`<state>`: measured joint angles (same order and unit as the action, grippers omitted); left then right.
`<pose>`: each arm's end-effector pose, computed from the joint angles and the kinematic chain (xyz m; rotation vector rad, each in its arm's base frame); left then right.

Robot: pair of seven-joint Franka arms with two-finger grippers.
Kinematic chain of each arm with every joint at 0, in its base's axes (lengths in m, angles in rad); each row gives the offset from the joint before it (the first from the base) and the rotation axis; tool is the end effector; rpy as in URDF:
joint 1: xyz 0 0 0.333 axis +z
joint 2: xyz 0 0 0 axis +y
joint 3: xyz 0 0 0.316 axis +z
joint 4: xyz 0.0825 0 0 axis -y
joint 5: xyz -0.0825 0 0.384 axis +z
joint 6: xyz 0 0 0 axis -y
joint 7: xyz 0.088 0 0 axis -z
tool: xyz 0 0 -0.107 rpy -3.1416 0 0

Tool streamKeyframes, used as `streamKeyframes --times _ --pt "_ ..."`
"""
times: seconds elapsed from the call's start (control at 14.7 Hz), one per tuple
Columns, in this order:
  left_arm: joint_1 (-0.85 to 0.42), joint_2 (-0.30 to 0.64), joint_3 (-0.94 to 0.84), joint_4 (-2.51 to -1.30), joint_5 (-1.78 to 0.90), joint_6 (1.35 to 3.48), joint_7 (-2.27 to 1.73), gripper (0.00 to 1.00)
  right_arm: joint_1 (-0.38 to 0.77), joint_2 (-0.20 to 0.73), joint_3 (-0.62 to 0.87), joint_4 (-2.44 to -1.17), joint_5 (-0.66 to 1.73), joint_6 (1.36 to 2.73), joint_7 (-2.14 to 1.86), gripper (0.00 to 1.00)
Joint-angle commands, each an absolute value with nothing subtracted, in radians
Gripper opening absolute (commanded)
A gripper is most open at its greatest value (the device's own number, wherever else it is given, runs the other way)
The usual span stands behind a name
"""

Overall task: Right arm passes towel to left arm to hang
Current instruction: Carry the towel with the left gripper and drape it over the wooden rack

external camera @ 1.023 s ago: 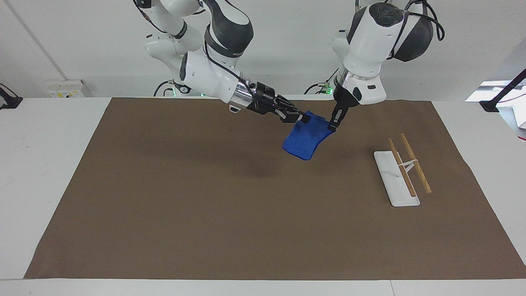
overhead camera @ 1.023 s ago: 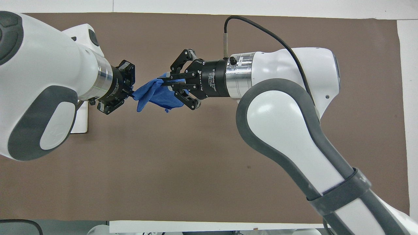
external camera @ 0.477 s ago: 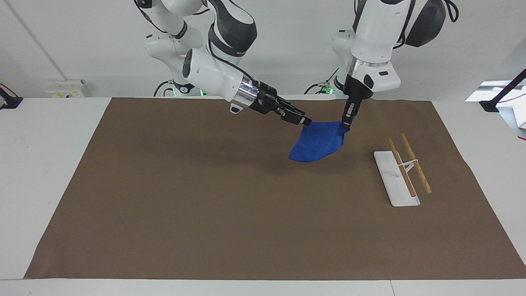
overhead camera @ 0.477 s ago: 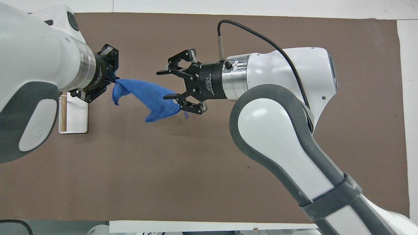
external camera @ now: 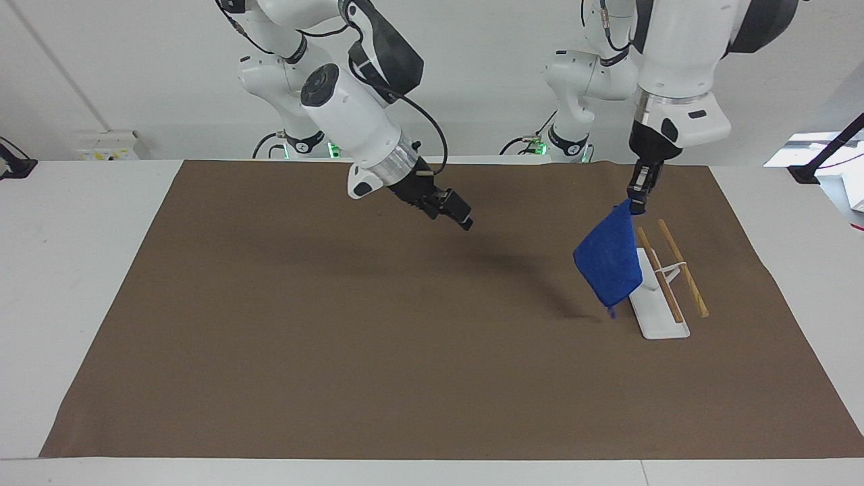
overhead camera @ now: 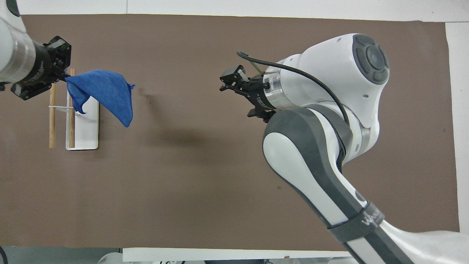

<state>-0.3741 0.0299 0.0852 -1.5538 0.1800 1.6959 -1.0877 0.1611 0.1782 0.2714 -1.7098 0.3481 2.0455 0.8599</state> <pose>0.5571 -0.1486 0.6291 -2.8233 -1.1707 -0.3103 0.5699 0.2720 0.5040 -2.6368 0.7736 0.1315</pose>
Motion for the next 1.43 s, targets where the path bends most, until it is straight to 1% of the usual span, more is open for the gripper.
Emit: streamKeyframes --times 0.0,0.07,0.2,0.34,0.41,0.55,0.61,0.75,0.89,0.95,1.02,1.09,1.16,1.23,1.3,1.36 --pt "-0.278 -0.005 0.078 -1.643 0.193 1.797 -0.935 0.0 0.03 0.152 0.278 -1.707 0.204 1.858 0.61 1.0" --pt "-0.241 -0.017 0.078 -1.67 0.193 1.833 -0.88 0.0 -0.001 0.143 0.276 -1.703 0.158 1.809 0.525 1.0" --pt "-0.137 -0.057 0.078 -1.783 0.193 1.964 -0.729 0.0 -0.086 0.097 0.278 -1.703 0.04 1.74 0.399 1.0" --pt "-0.033 -0.093 0.078 -1.877 0.192 2.083 -0.579 0.0 -0.145 0.043 0.276 -1.689 -0.024 1.637 0.297 1.0" --pt "-0.005 -0.101 0.078 -1.903 0.192 2.107 -0.545 0.0 -0.175 0.02 0.276 -1.678 -0.038 1.593 0.258 1.0" --pt "0.017 -0.101 0.078 -1.919 0.192 2.117 -0.532 0.0 -0.23 -0.021 0.275 -1.645 -0.046 1.514 0.172 1.0" --pt "0.018 -0.101 0.078 -1.927 0.192 2.115 -0.531 0.0 -0.247 -0.028 0.27 -1.623 -0.06 1.49 0.138 1.0" --pt "0.044 -0.106 0.078 -1.976 0.192 2.134 -0.526 0.0 -0.265 -0.018 0.249 -1.53 -0.067 1.415 0.111 1.0" --pt "0.046 -0.104 0.078 -2.035 0.192 2.21 -0.514 0.02 -0.276 -0.011 0.244 -1.458 -0.092 1.353 0.045 1.0" --pt "0.049 -0.098 0.078 -2.054 0.192 2.235 -0.499 0.2 -0.276 -0.002 0.245 -1.451 -0.128 1.344 0.005 1.0" --pt "0.061 -0.094 0.078 -2.063 0.192 2.238 -0.473 0.56 -0.279 -0.003 0.245 -1.475 -0.133 1.348 -0.011 1.0" --pt "0.087 -0.092 0.078 -2.071 0.192 2.232 -0.453 0.65 -0.296 -0.008 0.241 -1.509 -0.129 1.348 -0.049 1.0" --pt "0.092 -0.094 0.078 -2.086 0.192 2.235 -0.453 0.7 -0.319 -0.008 0.239 -1.514 -0.123 1.344 -0.114 1.0" --pt "0.101 -0.092 0.078 -2.088 0.192 2.237 -0.454 0.77 -0.318 -0.008 0.242 -1.514 -0.123 1.354 -0.127 1.0" --pt "0.116 -0.091 0.078 -2.083 0.19 2.234 -0.457 0.83 -0.313 -0.009 0.244 -1.517 -0.117 1.364 -0.121 1.0" --pt "0.117 -0.089 0.078 -2.079 0.189 2.227 -0.466 0.98 -0.314 -0.009 0.244 -1.522 -0.106 1.367 -0.121 1.0"
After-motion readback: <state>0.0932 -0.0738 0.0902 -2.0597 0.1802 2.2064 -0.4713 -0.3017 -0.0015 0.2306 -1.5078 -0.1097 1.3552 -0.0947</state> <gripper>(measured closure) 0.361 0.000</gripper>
